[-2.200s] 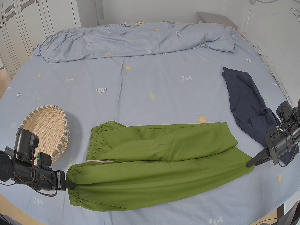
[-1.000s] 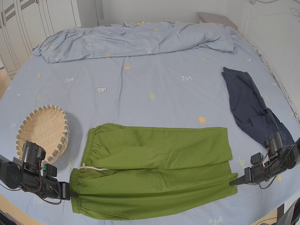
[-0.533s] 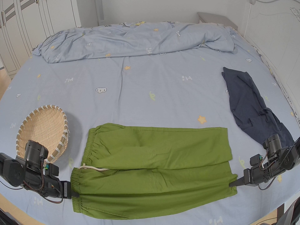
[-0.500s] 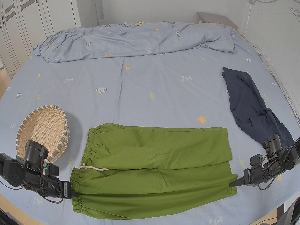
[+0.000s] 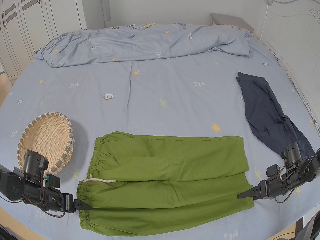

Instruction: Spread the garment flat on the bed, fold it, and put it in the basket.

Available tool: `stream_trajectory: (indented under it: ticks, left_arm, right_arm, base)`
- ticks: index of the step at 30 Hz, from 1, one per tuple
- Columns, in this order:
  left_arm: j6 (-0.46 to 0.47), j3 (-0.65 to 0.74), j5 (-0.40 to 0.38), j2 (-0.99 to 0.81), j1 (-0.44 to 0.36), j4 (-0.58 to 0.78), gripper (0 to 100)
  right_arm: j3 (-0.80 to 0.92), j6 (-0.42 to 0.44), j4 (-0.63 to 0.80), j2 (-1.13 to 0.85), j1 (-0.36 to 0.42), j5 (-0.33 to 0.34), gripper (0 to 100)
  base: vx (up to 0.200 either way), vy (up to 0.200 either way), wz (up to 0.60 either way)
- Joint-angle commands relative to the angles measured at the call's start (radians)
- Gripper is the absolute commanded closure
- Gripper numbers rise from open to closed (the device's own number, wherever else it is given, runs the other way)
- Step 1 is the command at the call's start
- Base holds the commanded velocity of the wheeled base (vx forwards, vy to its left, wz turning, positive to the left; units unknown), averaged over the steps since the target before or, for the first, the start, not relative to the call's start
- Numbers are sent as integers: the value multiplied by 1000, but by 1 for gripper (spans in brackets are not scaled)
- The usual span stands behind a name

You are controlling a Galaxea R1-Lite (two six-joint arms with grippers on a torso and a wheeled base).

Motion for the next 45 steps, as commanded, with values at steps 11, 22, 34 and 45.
stream_trajectory:
  ticks: [11,22,34,45]
  left_arm:
    - [-8,-289,-1,-219,109,184,0]
    - [-39,-737,-14,122,74,236,0]
    - [-149,-867,-110,352,-38,225,0]
    - [-148,-869,-63,450,-32,150,0]
  right_arm:
    - [-152,103,62,-285,-6,-13,0]
    - [-552,103,162,-125,6,-13,0]
    - [-512,93,157,-104,26,-21,0]
    - [-512,95,155,-95,28,-19,0]
  base:
    - [0,0,0]
    - [0,0,0]
    - [0,0,0]
    - [0,0,0]
